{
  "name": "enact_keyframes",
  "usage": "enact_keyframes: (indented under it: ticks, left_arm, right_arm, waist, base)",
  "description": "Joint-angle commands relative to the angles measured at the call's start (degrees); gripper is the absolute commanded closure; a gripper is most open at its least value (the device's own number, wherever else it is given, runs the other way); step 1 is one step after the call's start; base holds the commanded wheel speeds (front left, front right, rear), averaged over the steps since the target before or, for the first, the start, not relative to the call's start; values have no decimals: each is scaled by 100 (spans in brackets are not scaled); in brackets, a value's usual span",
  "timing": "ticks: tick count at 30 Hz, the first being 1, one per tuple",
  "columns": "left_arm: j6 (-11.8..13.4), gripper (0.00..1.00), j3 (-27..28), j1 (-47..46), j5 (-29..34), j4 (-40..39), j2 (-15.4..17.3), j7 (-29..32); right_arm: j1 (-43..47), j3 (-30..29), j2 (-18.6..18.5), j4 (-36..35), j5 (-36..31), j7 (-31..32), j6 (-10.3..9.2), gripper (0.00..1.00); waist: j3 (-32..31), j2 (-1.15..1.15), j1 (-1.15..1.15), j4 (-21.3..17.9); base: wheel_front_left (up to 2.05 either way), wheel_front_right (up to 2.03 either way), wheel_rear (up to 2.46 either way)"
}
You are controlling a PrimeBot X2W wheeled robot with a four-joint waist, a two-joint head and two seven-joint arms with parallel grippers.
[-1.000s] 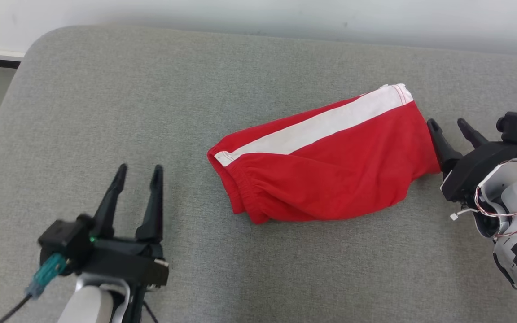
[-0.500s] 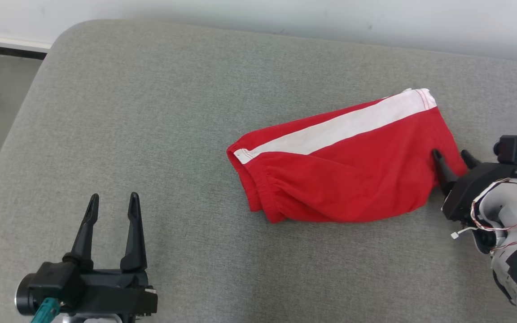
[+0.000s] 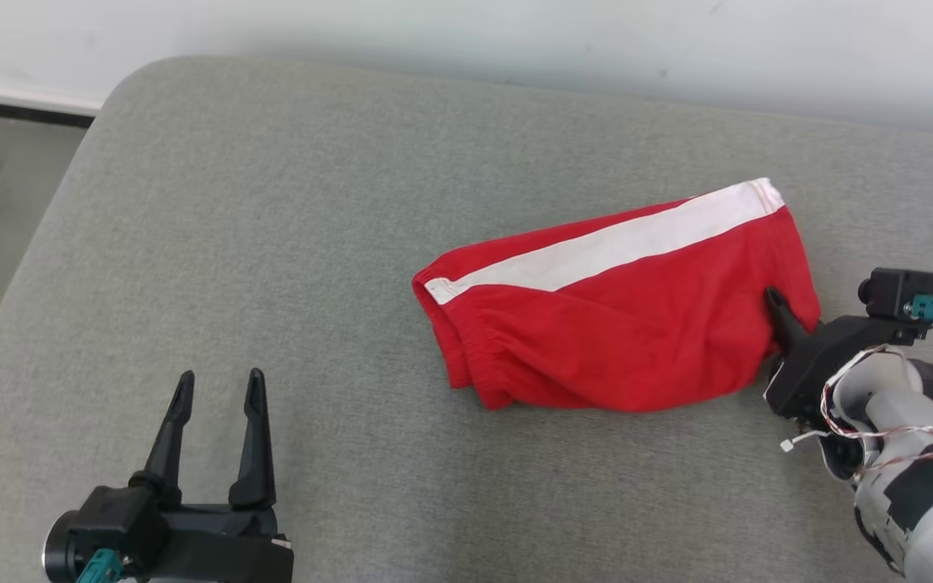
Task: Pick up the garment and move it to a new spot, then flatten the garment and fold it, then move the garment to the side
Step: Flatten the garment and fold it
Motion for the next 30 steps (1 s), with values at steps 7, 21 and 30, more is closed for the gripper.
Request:
enact_keyframes:
  ticks: [7, 21, 30]
  left_arm:
    - [-13, 0, 52, 240, 69, 49, -3, -16]
    - [-16, 0, 202, 480, 119, -62, 10, -16]
    - [-16, 0, 199, 555, 192, -102, 6, -16]
  right_arm:
    - [694, 18, -332, -689, 444, -307, -15, 100]
    - [1995, -313, -1129, -1569, 936, -558, -15, 100]
    - [1743, -279, -925, -1918, 466, -642, -15, 100]
  waist:
    - [-342, 0, 0, -473]
    - [-572, 0, 0, -952]
    - [-623, 0, 0, -1026]
  base:
    - [0, 0, 0]
    - [0, 0, 0]
    - [0, 0, 0]
